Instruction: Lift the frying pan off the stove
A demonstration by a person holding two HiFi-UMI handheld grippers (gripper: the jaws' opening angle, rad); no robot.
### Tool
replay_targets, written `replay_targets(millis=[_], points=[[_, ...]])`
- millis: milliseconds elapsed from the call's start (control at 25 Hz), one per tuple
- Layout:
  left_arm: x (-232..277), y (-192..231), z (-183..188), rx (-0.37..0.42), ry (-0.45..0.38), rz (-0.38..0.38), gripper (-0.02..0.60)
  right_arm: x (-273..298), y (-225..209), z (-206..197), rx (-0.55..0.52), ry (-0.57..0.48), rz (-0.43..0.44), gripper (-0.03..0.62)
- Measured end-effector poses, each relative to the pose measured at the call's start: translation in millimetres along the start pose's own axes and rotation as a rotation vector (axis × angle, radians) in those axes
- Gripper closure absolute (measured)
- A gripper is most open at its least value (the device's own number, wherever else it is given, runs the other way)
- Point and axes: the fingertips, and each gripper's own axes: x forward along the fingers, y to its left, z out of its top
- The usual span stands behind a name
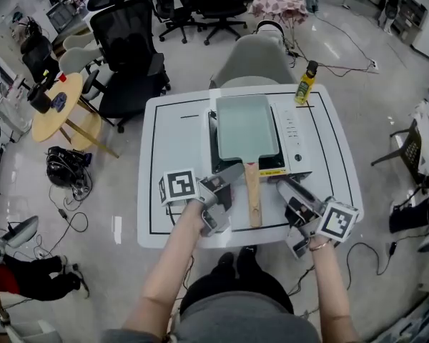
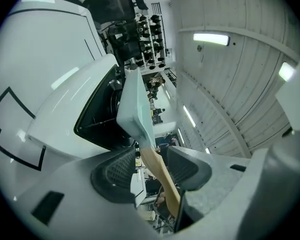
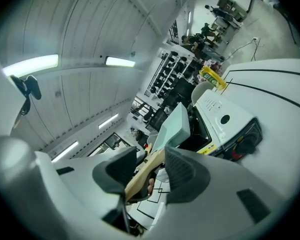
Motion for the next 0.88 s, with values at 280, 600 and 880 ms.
replay_targets(millis=[280, 600, 880], points=[[13.3, 3.0, -0.5, -0.080, 0.009, -0.020, 0.394, 11.4, -4.4, 3.9, 0.021, 0.043, 0.036, 0.422], [32.9, 1.8, -8.7, -0.164, 0.047, -0.055, 0.379, 15.9, -10.8, 10.9, 0.031, 0.063, 0.047, 0.422], [48.9, 0.6, -14.6, -0.195, 0.083, -0.078, 0.376, 17.8, -11.8, 14.1, 0.029, 0.069, 0.054, 0.422]])
